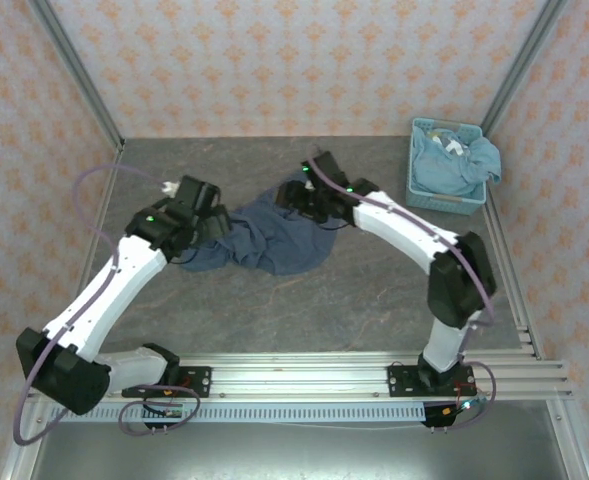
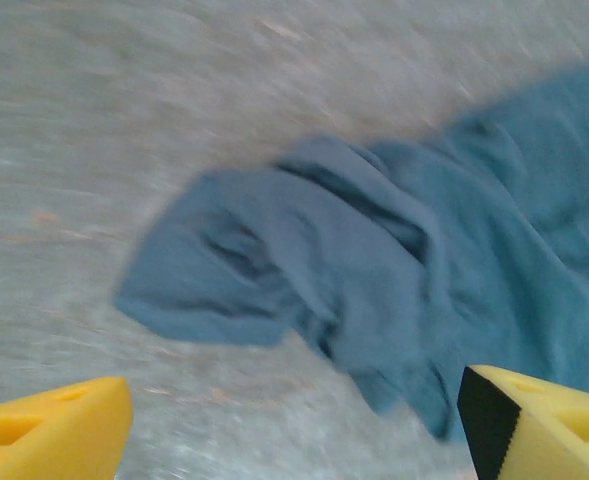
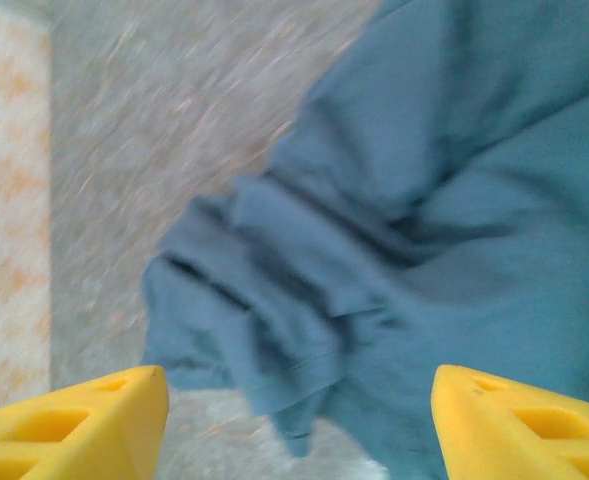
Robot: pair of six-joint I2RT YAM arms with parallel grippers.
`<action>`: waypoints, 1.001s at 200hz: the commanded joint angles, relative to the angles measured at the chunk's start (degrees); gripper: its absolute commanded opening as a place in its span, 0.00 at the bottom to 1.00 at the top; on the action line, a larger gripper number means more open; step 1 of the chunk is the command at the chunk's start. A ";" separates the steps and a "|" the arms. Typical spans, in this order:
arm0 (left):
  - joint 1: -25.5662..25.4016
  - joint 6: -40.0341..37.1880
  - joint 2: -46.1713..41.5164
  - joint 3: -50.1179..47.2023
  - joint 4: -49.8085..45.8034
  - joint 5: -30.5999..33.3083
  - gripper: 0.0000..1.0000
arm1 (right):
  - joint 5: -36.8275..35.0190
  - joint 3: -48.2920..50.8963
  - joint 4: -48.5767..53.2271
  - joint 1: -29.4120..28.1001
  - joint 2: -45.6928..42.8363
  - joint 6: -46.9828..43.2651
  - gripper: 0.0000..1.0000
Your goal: Fold and stack the t-shirts
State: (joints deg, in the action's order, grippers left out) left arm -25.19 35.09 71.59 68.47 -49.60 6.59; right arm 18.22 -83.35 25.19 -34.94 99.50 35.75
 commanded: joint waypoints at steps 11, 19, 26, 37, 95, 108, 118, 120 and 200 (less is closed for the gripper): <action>-13.96 -8.03 12.51 3.85 5.57 -0.45 0.90 | -9.28 8.00 6.42 9.14 -8.61 -0.14 0.70; -16.55 -8.51 17.29 6.37 5.66 1.24 0.90 | -10.98 9.17 8.09 11.35 -10.05 0.48 0.70; -18.18 -8.71 21.34 8.87 5.58 2.50 0.92 | -11.59 10.06 9.36 13.47 -11.26 1.07 0.71; -19.75 -8.27 27.71 13.05 5.08 4.24 0.94 | -12.26 11.58 10.88 16.60 -13.22 2.30 0.71; -20.73 -6.26 55.11 35.45 0.14 1.97 0.98 | -14.07 13.21 15.04 20.61 -21.31 3.89 0.73; -21.04 -5.56 59.00 39.02 -1.90 2.22 0.90 | -14.26 13.54 15.51 20.85 -22.34 3.77 0.73; -21.04 -5.06 61.51 40.92 -3.47 2.67 0.74 | -14.24 13.96 15.63 21.12 -23.05 3.72 0.72; -21.04 -5.04 61.79 41.06 -3.63 2.80 0.69 | -14.13 14.04 15.60 21.18 -23.17 3.65 0.72; -21.04 -1.59 31.08 17.19 -1.38 10.75 0.00 | -11.12 14.36 12.62 21.35 -20.74 1.28 0.69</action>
State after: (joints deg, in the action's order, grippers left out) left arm -46.13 30.83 119.52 92.90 -48.23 11.25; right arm 6.20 -69.04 38.83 -13.65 76.90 38.44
